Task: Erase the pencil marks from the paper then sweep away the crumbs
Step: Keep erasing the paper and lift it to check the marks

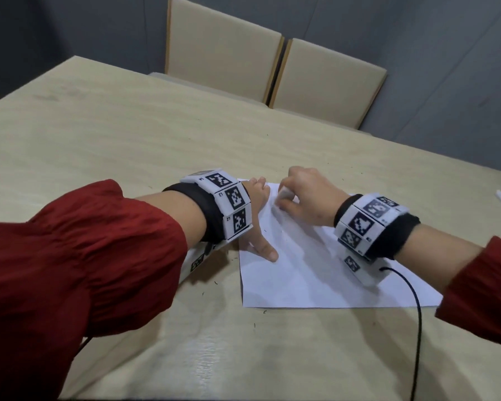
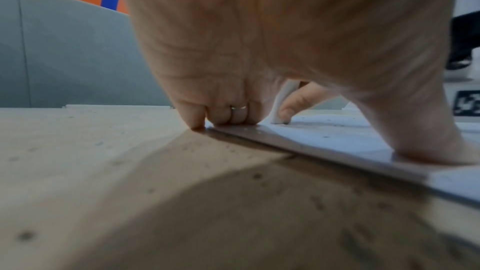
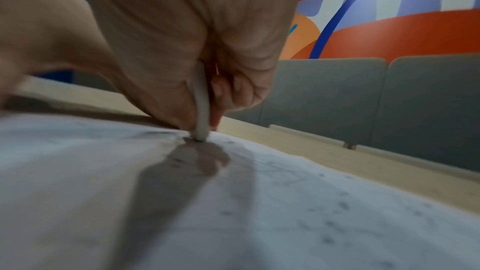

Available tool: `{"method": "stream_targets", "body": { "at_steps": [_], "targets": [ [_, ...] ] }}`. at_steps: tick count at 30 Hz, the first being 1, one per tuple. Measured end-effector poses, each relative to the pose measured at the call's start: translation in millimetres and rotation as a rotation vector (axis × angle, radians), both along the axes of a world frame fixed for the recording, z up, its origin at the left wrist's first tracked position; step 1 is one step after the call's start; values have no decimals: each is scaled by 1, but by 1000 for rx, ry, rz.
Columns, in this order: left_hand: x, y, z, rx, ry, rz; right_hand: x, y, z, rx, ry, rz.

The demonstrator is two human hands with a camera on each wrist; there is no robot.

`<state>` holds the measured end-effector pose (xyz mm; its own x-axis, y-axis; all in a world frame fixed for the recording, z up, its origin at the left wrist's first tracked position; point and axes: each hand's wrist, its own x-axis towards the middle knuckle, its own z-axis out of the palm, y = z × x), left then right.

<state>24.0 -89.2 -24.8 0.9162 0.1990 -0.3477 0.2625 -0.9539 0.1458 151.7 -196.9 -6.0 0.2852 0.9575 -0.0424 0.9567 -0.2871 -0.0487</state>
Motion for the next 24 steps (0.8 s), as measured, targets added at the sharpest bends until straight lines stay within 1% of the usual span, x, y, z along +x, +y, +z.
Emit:
{"method": "stream_targets", "body": {
  "at_steps": [3,4,5,6,8,9,11,14,16,18,20,21,24],
  "targets": [
    [2,-3,1,15,-24,-13,-30,-15,-2,1,66,183],
    [2,-3,0,14,-31,-12,-32,-18,-3,-19,89,215],
    [2,-3,-1,11,-36,-8,-28,-17,-2,-55,89,190],
    [2,-2,-3,12,-37,-3,-18,-12,-2,-60,67,129],
    [2,2,-8,22,-27,3,5,0,1,-39,-6,5],
    [2,2,-9,27,-25,4,10,4,1,-30,-23,-22],
    [4,1,-9,22,-19,4,2,2,-1,-21,-14,5],
    [6,2,-8,-10,-29,1,-27,-18,-6,-30,86,147],
    [5,3,-9,-6,-36,-7,-21,-18,-3,-43,118,122],
    [4,5,-10,-11,-28,-4,-1,-5,2,15,38,26],
    [5,4,-12,-21,-14,-1,8,4,4,34,-12,-51],
    [6,4,-12,-29,-7,0,4,4,2,31,-9,-34],
    [9,6,-15,-61,-3,-6,-28,-13,-2,17,64,172]
  ]
}}
